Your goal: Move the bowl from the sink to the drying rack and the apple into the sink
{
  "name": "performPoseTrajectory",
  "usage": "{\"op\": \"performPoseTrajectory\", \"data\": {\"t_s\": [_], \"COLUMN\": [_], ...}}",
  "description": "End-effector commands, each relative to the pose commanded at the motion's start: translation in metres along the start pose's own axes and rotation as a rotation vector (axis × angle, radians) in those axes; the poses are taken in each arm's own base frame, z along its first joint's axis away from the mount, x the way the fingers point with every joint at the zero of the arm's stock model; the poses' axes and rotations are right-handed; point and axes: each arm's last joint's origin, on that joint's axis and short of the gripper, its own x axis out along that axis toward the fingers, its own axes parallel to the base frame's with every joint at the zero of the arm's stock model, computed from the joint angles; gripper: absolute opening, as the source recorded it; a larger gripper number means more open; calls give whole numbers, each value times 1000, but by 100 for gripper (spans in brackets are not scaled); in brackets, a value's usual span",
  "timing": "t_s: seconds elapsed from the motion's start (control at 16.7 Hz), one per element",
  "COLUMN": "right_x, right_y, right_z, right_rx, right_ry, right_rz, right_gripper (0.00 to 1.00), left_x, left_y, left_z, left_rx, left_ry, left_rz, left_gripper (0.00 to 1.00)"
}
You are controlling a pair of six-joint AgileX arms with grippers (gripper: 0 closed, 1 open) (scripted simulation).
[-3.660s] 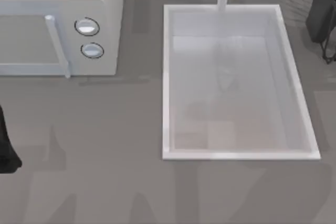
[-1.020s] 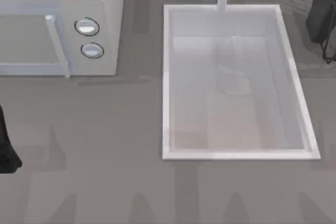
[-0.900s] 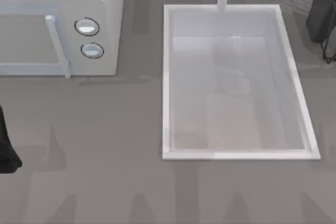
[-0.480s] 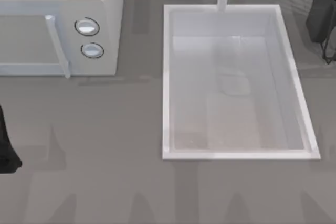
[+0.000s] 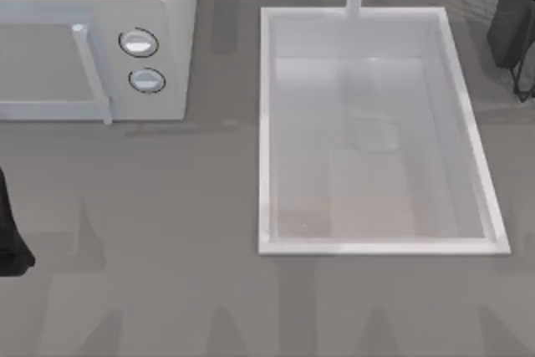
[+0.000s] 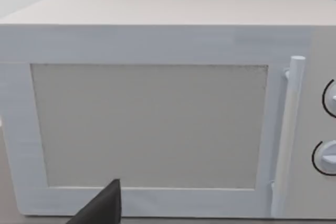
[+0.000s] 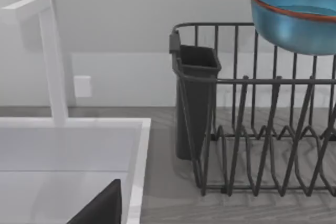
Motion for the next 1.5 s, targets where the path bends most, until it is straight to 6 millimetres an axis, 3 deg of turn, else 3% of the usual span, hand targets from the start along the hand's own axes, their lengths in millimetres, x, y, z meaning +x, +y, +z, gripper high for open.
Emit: {"op": "performPoseTrajectory", "data": {"t_s": [0.72,0.9,1.2,1.5], "right_x": [0,1,16,62], "right_y": [0,-1,-8,-24], "right_z": [0,10,42,66], "right_rx": [0,-12,-54,-80], "right_ry": [0,54,344,802], "right_rz": [0,-6,-52,-89], "right_gripper": [100,100,100,100], "left_x": [0,0,0,0], "left_y": [0,0,0,0], "left_z": [0,0,0,0], "left_rx": [0,0,0,0], "left_ry": [0,0,0,0], "left_rz": [0,0,0,0], "left_gripper": [100,100,100,100]}}
